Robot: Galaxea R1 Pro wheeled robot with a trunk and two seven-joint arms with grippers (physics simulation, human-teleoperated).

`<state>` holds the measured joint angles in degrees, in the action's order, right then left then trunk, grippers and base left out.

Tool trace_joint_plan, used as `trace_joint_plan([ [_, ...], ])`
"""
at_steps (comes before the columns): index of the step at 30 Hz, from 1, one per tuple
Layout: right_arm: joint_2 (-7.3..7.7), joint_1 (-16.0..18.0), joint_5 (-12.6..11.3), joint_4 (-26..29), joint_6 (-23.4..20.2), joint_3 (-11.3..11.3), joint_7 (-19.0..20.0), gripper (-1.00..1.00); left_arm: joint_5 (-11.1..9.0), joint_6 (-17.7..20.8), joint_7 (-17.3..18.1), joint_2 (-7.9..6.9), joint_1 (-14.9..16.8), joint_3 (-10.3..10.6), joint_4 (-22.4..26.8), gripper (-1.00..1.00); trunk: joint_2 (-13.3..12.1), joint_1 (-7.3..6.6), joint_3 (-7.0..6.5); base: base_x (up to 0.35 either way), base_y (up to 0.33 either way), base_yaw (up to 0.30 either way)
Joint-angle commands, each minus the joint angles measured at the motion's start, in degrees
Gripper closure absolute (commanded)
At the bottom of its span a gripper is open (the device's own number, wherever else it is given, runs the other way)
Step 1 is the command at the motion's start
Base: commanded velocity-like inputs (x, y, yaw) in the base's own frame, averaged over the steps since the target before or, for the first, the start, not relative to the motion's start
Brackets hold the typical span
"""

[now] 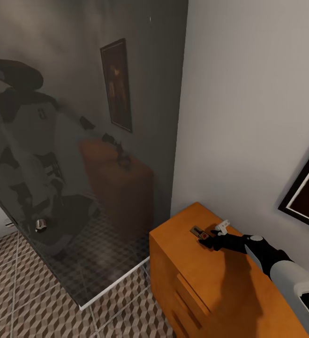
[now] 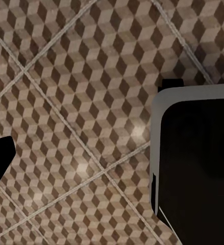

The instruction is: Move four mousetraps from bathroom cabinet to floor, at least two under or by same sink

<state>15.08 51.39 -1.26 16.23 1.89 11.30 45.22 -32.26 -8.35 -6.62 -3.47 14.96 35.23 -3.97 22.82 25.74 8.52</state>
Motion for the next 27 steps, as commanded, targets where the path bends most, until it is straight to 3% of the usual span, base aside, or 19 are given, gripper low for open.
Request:
trace_joint_plan([
  [1,0.03,0.03,0.25,-0.10,0.22,0.57,0.04,-1.00,-0.17,-0.26,-0.05,0.04,0.07,0.35,-0.16,-1.00,0.10,0.04,0.13,0.000,0.000,0.000],
  [13,0.03,0.03,0.25,-0.11,0.29,0.57,0.11,-1.00,-0.17,-0.26,-0.02,0.04,0.07,0.35,-0.16,-1.00,0.10,0.04,0.14,0.000,0.000,0.000],
  [14,0.03,0.03,0.26,-0.12,0.29,0.57,0.10,1.00,-0.17,-0.26,-0.03,0.04,0.07,0.35,-0.16,-1.00,0.10,0.04,0.14,0.000,0.000,0.000],
  [27,0.03,0.03,0.29,-0.12,0.22,0.57,0.04,1.00,-0.17,-0.27,-0.05,0.04,0.07,0.34,-0.16,-1.00,0.10,0.04,0.14,0.000,0.000,0.000],
])
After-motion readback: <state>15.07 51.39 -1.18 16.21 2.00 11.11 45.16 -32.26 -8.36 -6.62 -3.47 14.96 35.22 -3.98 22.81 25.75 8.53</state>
